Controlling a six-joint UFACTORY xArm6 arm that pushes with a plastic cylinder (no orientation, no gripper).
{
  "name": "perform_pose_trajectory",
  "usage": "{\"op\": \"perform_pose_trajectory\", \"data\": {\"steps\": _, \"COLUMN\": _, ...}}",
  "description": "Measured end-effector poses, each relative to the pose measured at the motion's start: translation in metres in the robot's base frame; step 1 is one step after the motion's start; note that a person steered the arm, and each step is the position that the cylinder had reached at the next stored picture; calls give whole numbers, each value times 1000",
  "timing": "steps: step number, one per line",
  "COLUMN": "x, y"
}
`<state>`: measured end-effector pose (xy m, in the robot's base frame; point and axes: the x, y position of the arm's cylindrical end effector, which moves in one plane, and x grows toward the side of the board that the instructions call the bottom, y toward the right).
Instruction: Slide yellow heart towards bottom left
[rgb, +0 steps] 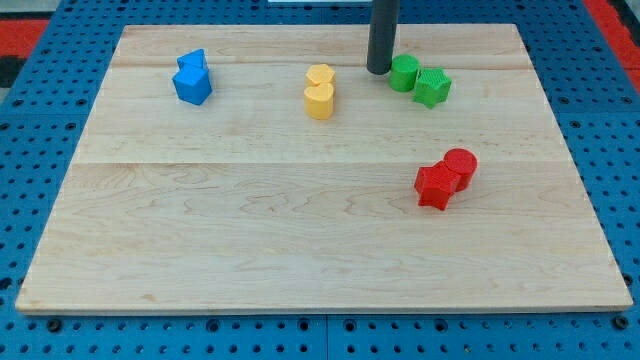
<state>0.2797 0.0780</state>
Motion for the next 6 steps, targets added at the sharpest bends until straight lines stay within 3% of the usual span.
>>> {"op": "perform_pose_trajectory", "data": {"steps": 2, "x": 0, "y": 25}}
{"op": "perform_pose_trajectory", "data": {"steps": 6, "x": -1, "y": -77}}
